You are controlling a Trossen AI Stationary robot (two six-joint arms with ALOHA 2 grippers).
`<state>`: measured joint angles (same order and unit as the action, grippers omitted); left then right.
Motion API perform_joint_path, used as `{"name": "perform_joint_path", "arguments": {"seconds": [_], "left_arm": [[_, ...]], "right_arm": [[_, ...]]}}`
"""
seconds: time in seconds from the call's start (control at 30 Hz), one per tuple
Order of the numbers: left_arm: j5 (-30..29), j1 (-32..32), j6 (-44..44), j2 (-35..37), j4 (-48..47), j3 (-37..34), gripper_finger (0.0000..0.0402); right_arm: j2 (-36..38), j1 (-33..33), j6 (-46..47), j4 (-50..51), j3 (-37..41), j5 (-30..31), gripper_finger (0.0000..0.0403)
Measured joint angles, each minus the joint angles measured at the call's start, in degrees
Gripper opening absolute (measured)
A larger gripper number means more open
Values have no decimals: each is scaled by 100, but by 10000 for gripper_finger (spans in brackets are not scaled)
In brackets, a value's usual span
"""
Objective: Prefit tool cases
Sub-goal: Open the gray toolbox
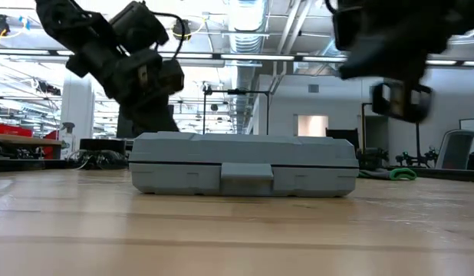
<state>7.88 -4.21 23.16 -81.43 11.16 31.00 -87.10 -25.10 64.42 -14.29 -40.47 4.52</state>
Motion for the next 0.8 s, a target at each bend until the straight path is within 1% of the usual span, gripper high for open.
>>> {"name": "perform_joint_path", "arguments": {"seconds": [0.17,0.27,0.4,0.53,0.63,0.8], "left_arm": [[330,0,0,-383,-3,2,0],[714,3,2,-581,-1,2,0],[1287,83,154,-831,37,2,0],[1727,272,398,-1077,295,2,0],[1826,473,536,-1238,625,-2,0],[1825,692,620,-1325,738,54,0]], "right_arm": [[-698,-383,687,-212,7,157,16],[-1114,-469,984,-525,7,260,16],[-1615,-427,1183,-984,8,425,16],[-1801,-260,1253,-1297,-15,816,16],[-1779,-92,1176,-1213,0,1033,16],[-1699,266,754,-1032,26,980,16]]}}
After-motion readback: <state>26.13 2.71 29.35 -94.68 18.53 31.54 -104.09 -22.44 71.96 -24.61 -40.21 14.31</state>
